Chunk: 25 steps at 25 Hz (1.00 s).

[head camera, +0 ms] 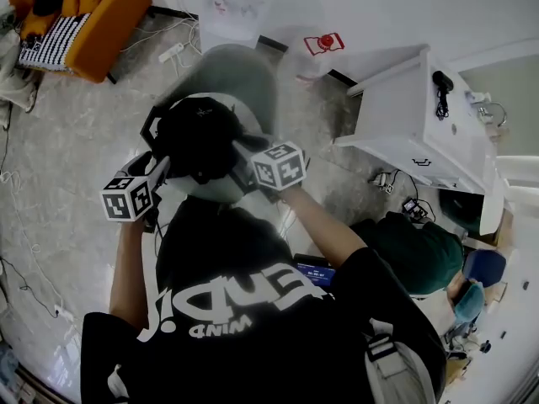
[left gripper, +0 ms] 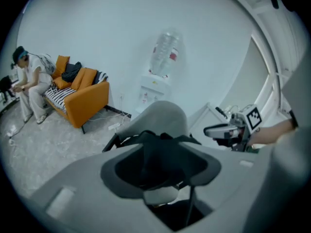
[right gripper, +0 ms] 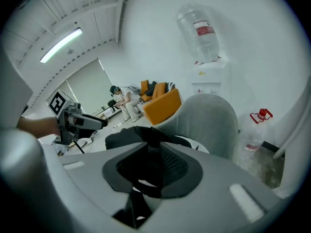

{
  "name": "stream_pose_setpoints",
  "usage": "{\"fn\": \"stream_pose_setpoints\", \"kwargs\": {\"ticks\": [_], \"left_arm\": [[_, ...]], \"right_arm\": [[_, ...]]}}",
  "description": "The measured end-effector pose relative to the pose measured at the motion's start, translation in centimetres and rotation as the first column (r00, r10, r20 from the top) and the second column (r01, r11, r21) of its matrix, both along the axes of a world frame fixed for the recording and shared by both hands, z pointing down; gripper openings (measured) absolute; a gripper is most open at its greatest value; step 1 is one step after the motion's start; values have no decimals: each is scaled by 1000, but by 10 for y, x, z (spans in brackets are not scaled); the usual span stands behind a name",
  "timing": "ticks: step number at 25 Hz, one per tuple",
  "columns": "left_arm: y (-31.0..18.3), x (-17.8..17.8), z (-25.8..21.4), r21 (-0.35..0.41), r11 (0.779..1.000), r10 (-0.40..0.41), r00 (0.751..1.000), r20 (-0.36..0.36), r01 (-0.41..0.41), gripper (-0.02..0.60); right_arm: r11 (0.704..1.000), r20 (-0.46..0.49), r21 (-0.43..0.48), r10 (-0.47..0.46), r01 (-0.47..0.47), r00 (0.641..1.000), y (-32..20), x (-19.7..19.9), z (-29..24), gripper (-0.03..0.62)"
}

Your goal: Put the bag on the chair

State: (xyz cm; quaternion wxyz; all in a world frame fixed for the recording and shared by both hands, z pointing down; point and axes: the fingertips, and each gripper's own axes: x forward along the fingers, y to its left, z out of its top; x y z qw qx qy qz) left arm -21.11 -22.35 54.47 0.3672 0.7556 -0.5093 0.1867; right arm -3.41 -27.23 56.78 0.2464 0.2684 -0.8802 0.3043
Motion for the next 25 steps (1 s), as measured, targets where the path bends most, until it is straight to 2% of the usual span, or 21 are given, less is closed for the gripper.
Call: {"fn": "stream_pose_setpoints", "kwargs": {"ticks": [7,10,15,20,25], "left_arm": [[28,35,-49,125,992,-11,999,-35,15,215],[41,47,-68,174,985,-2,999,-41,9,186],[62,58,-92,245,970,14,999,-50,-2,107],[86,61,-119,289,957,41,996,-78,-17,11],[120,61,-141,338,941,55,992,-115,-13,2]], "right_arm": [[991,95,98,-99,89,991,39,-17,-55,75],[986,112,134,-112,96,987,55,-16,-74,66],[985,153,161,-82,57,985,82,-5,-95,38],[984,182,175,-7,-25,983,108,8,-114,2],[974,218,217,19,-68,976,142,13,-143,2]]}}
